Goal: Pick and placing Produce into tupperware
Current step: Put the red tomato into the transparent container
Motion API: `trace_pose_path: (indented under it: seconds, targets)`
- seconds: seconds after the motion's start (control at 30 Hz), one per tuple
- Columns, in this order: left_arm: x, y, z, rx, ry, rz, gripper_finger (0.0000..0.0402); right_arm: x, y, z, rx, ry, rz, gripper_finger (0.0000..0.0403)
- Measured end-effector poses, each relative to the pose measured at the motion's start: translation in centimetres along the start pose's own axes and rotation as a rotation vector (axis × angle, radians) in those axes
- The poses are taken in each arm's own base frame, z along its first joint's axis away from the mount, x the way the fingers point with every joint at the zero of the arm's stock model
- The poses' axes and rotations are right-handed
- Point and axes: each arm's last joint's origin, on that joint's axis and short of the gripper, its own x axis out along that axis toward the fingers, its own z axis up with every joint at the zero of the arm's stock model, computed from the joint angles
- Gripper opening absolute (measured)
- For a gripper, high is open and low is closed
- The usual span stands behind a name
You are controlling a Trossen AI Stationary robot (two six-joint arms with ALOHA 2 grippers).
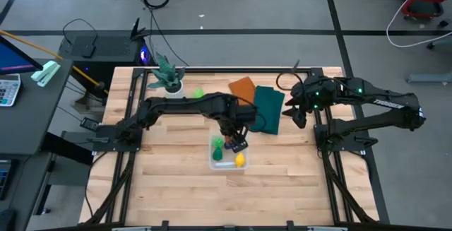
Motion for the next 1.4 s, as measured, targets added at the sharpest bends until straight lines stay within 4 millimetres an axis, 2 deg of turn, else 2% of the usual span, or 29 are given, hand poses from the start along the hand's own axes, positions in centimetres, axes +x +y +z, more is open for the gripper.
trace_pose_path:
  seconds: [0.13, 0.27, 0.63, 1.07, 1.4]
  targets:
    - [0.2, -0.8, -0.1, -0.039, -0.032, -0.002, 0.0264, 0.0, 0.9, -0.3, -0.035, 0.015, 0.041, 0.0178]
    - [1.6, -0.8, -0.5, -0.072, -0.003, 0.025, 0.0272, 0.0, 1.6, -0.6, -0.044, 0.029, 0.074, 0.0178]
    - [6.7, -0.9, -1.5, -0.147, 0.037, 0.036, 0.0268, -0.2, 2.9, -1.2, -0.059, 0.019, 0.058, 0.0178]
    - [9.3, -1.7, -2.8, -0.153, 0.045, 0.031, 0.0267, -0.2, 3.1, -1.3, -0.045, 0.011, 0.043, 0.0178]
    - [10.7, -1.2, -3.4, -0.139, 0.068, 0.052, 0.0265, -0.2, 3.1, -1.3, -0.045, 0.01, 0.043, 0.0178]
